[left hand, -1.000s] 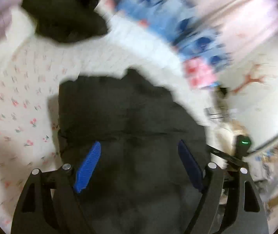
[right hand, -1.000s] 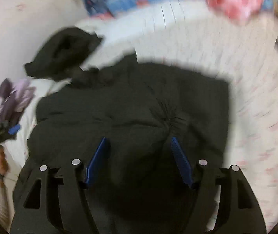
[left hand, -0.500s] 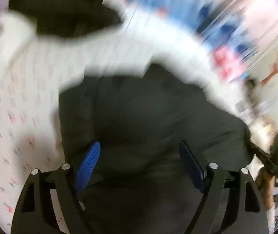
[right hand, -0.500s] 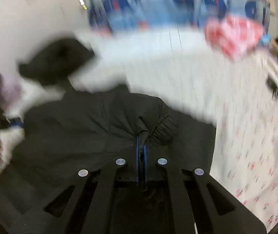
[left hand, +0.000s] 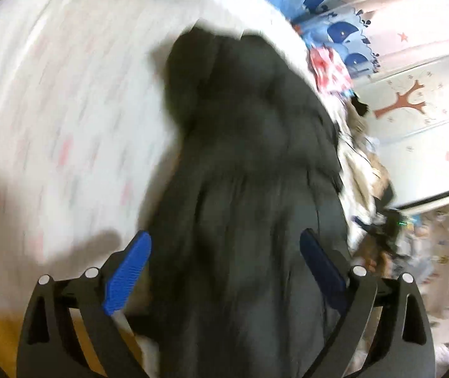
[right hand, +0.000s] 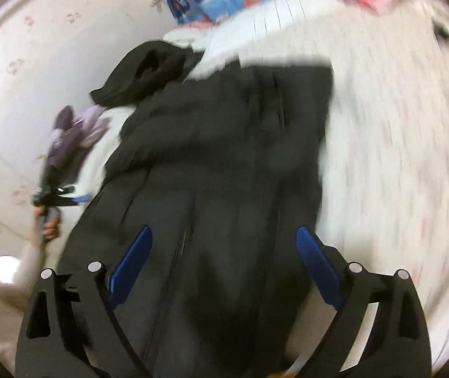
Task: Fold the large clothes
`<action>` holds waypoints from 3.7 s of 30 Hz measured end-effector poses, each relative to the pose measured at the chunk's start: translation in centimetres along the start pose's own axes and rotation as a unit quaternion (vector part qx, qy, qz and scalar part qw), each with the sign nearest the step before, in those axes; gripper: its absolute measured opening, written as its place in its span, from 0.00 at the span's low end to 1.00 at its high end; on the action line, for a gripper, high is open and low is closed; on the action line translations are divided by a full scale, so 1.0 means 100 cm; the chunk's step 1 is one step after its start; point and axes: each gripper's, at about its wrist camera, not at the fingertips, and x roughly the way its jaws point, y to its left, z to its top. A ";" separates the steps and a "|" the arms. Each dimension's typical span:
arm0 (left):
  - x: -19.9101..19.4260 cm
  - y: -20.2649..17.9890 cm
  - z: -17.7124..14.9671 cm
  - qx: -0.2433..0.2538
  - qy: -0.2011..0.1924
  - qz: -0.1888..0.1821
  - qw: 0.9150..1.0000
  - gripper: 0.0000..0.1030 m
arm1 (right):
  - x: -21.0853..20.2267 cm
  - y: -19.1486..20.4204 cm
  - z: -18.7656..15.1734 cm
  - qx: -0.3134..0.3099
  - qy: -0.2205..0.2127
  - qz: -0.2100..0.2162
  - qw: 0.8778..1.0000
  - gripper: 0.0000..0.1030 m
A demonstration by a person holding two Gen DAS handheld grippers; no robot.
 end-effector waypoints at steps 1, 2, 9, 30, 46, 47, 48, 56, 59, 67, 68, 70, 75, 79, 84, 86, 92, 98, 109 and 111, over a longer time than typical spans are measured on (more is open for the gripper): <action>-0.003 0.010 -0.017 -0.011 0.006 -0.010 1.000 0.89 | -0.003 -0.006 -0.022 0.021 0.011 0.028 0.999 0.87; -0.006 0.021 -0.038 -0.026 0.011 -0.031 0.999 0.89 | -0.004 -0.010 -0.043 0.042 0.021 0.059 0.997 0.87; 0.027 0.028 -0.119 -0.032 0.060 -0.158 0.985 0.91 | 0.001 -0.026 -0.115 0.103 0.039 0.167 0.980 0.87; 0.012 -0.023 -0.158 0.010 -0.019 -0.131 0.991 0.31 | -0.015 0.010 -0.169 0.048 -0.062 0.350 0.933 0.14; 0.039 -0.006 -0.156 -0.038 -0.001 -0.113 0.993 0.52 | 0.031 -0.025 -0.177 0.092 -0.071 0.322 0.940 0.20; 0.036 -0.011 -0.157 -0.034 -0.009 -0.101 0.994 0.42 | 0.023 -0.021 -0.175 0.081 -0.081 0.315 0.942 0.18; 0.031 -0.018 -0.158 -0.027 -0.017 -0.095 0.995 0.36 | 0.014 -0.011 -0.171 0.063 -0.091 0.319 0.941 0.14; -0.043 -0.089 -0.175 0.061 -0.096 -0.183 0.976 0.13 | -0.039 0.059 -0.163 -0.033 -0.116 0.372 0.920 0.09; -0.060 -0.095 -0.192 0.102 -0.076 -0.198 0.972 0.13 | -0.069 0.048 -0.176 -0.031 -0.126 0.386 0.913 0.09; -0.034 -0.020 -0.205 0.013 -0.035 -0.227 0.973 0.13 | -0.044 -0.003 -0.219 0.062 -0.126 0.412 0.900 0.09; -0.041 -0.021 -0.200 0.012 -0.055 -0.239 0.969 0.13 | -0.048 -0.001 -0.212 0.058 -0.148 0.427 0.890 0.09; -0.058 -0.027 -0.184 0.009 -0.102 -0.268 0.958 0.13 | -0.057 0.002 -0.188 0.044 -0.188 0.452 0.871 0.09; -0.089 -0.042 -0.117 -0.011 -0.198 -0.309 0.930 0.13 | -0.075 0.008 -0.100 0.024 -0.248 0.473 0.845 0.09; -0.090 -0.059 -0.028 -0.037 -0.244 -0.308 0.919 0.13 | -0.069 0.005 -0.002 0.033 -0.272 0.442 0.854 0.09; -0.048 -0.052 0.077 -0.086 -0.276 -0.269 0.919 0.13 | -0.020 -0.031 0.099 0.106 -0.280 0.361 0.883 0.09; -0.011 -0.039 0.115 -0.117 -0.278 -0.241 0.922 0.13 | 0.020 -0.059 0.129 0.155 -0.270 0.310 0.898 0.10; 0.100 0.019 0.168 -0.171 -0.245 -0.142 0.944 0.17 | 0.129 -0.130 0.140 0.241 -0.217 0.233 0.917 0.11; 0.093 0.017 0.172 -0.181 -0.214 -0.146 0.949 0.25 | 0.115 -0.130 0.142 0.244 -0.205 0.229 0.920 0.22; -0.004 -0.051 0.159 -0.142 -0.347 -0.196 0.906 0.89 | 0.021 -0.004 0.177 0.080 -0.311 0.120 0.939 0.85; 0.010 -0.086 0.166 -0.080 -0.335 -0.166 0.924 0.89 | 0.024 0.019 0.185 0.056 -0.319 0.072 0.943 0.90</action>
